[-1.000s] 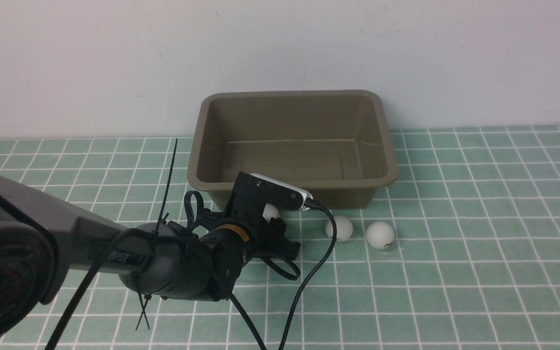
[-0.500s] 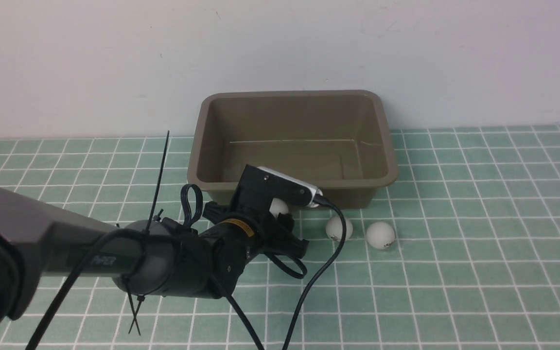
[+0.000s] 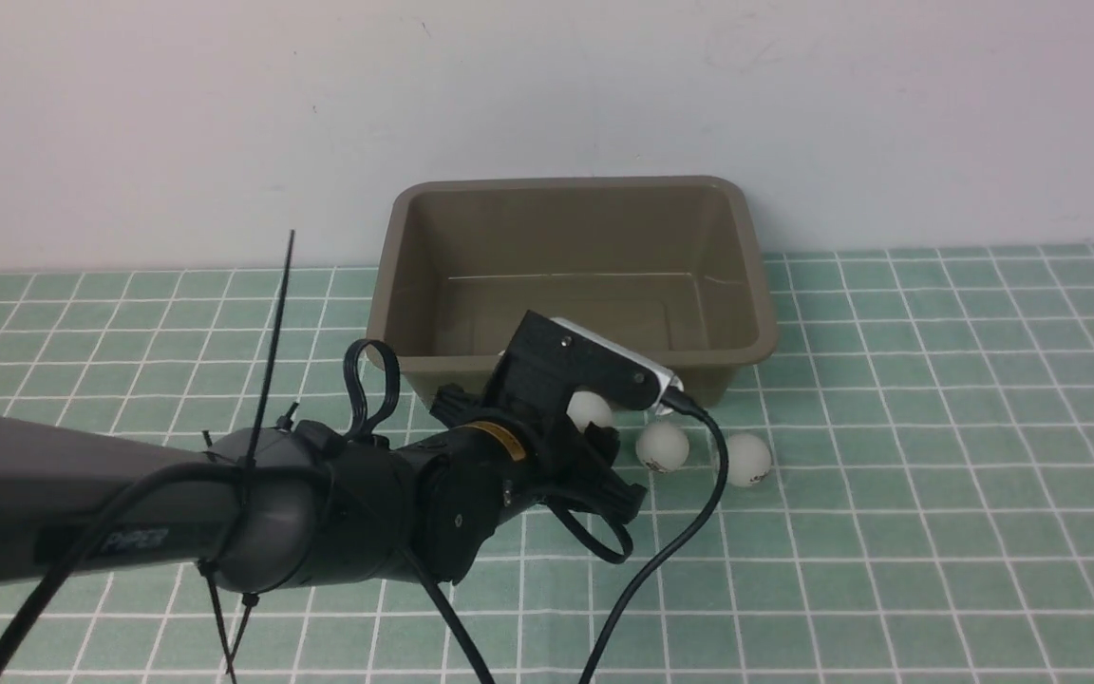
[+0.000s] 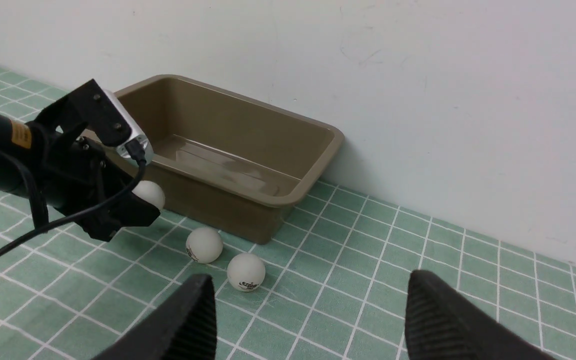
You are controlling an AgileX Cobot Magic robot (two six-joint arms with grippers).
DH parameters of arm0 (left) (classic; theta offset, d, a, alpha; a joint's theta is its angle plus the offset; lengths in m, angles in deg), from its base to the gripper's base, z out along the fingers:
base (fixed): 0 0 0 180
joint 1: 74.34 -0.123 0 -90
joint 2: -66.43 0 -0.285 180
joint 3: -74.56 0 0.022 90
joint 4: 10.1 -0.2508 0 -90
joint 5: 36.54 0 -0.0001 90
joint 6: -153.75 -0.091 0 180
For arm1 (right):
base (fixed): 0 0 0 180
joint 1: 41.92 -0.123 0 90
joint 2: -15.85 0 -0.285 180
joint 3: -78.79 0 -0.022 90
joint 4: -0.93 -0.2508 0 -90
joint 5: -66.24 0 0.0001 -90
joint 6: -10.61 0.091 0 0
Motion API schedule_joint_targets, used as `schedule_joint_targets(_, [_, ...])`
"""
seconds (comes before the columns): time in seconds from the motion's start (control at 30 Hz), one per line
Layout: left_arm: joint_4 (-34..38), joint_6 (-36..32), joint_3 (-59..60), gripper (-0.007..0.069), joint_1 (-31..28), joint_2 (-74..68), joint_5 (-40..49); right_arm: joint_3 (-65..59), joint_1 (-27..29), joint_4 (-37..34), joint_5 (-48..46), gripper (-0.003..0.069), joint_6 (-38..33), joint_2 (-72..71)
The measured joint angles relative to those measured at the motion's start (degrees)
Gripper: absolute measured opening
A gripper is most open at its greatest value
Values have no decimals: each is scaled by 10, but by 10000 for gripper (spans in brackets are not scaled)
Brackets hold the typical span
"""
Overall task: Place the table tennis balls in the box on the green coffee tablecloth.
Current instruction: 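Drop the ball into the bin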
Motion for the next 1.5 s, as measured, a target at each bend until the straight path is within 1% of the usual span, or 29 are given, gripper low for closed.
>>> schedule_joint_targets(0.2, [-1, -12, 1, 346, 15, 40, -12, 0, 0, 0, 6, 463, 0, 0])
schedule_joint_targets(0.27, [-1, -24, 1, 346, 15, 44, -39, 0, 0, 0, 6, 463, 0, 0])
schedule_joint_targets(0.43, [1, -65, 1, 346, 11, 41, -138, 0, 0, 0, 6, 463, 0, 0])
schedule_joint_targets(0.53, [1, -70, 1, 346, -8, 35, -181, 0, 0, 0, 6, 463, 0, 0])
schedule_joint_targets(0.67, [-6, -51, 1, 346, -59, 30, -184, 0, 0, 0, 6, 463, 0, 0])
schedule_joint_targets(0.77, [-70, -20, -5, 346, -96, 20, -159, 0, 0, 0, 6, 463, 0, 0])
schedule_joint_targets(0.87, [-199, 53, -15, 349, -125, 2, -135, 0, 0, 0, 6, 463, 0, 0])
schedule_joint_targets(0.93, [-261, 103, -16, 380, -131, -4, -132, 0, 0, 0, 6, 463, 0, 0])
schedule_joint_targets(0.97, [-292, 136, -17, 419, -132, -5, -132, 0, 0, 0, 6, 463, 0, 0])
schedule_joint_targets(1.03, [-315, 170, -19, 475, -132, -6, -132, 0, 0, 0, 6, 463, 0, 0])
schedule_joint_targets(1.07, [-323, 181, -20, 492, -132, -4, -132, 0, 0, 0, 6, 463, 0, 0])
schedule_joint_targets(1.17, [-331, 197, -21, 517, -132, 7, -118, 0, 0, 0, 6, 463, 0, 0])
schedule_joint_targets(1.33, [-333, 207, -21, 497, -132, 38, -45, 0, 0, 0, 6, 463, -13, 0])
schedule_joint_targets(1.47, [-335, 224, -21, 457, -132, 82, 51, 0, 0, 0, 6, 463, -31, 0])
schedule_joint_targets(1.5, [-335, 228, -21, 440, -132, 106, 93, 0, 0, 0, 6, 463, -32, 0])
